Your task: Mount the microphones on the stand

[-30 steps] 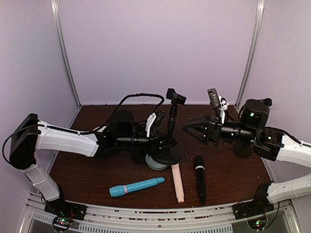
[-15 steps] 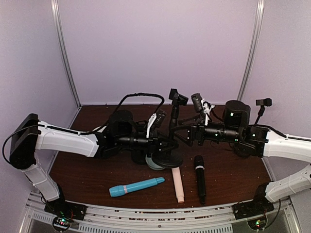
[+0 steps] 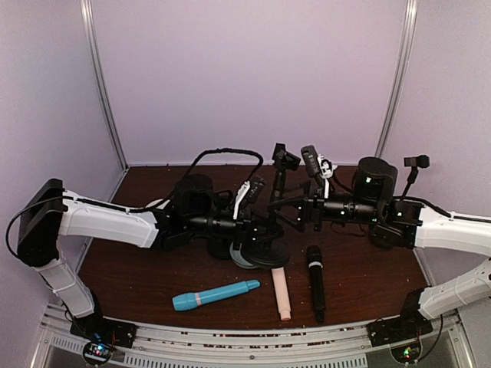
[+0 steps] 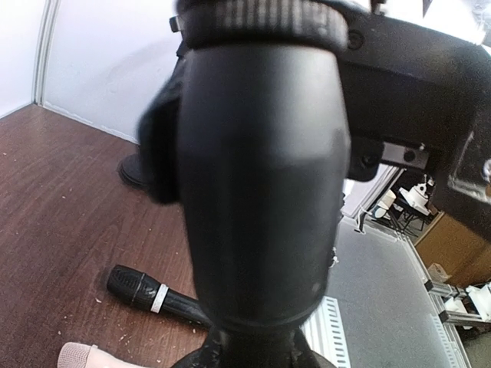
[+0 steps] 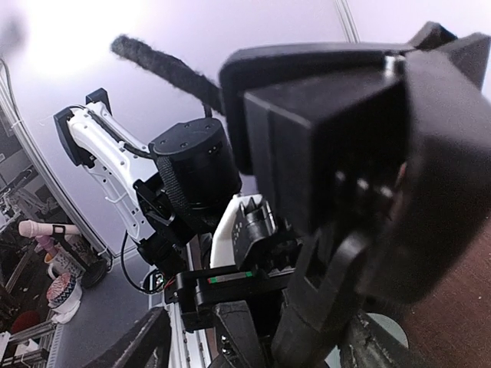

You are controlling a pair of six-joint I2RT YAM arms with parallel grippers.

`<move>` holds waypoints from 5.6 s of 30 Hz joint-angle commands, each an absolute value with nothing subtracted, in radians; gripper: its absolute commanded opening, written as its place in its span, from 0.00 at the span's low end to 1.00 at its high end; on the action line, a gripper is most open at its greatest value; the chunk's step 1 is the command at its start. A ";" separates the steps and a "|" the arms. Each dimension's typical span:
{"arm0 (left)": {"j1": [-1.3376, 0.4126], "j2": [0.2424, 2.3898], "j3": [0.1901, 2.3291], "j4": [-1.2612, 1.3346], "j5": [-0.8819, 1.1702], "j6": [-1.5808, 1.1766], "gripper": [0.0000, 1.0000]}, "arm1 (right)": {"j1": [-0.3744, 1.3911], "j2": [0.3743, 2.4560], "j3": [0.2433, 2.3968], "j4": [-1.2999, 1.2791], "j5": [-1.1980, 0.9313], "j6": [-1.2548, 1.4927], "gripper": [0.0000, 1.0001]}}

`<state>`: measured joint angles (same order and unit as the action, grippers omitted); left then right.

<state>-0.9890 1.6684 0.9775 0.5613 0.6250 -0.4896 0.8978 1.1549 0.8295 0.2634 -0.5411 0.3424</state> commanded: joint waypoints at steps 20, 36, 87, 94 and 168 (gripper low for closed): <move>-0.949 1.644 0.977 0.748 0.788 -0.541 0.00 | 0.879 1.152 0.824 0.250 -0.560 0.250 0.87; -0.962 1.697 1.034 0.600 0.697 -0.556 0.00 | 0.891 1.165 0.786 0.401 -0.617 0.272 0.90; -0.963 1.652 1.057 0.525 0.903 -0.463 0.00 | 0.795 1.233 0.729 0.593 -0.773 0.424 0.35; -0.971 1.616 1.077 0.334 0.556 -0.377 0.00 | 0.825 1.198 0.750 0.400 -0.480 0.406 0.00; -1.060 1.430 0.972 0.219 0.187 -0.220 0.75 | 0.788 1.289 0.781 0.429 0.131 0.151 0.00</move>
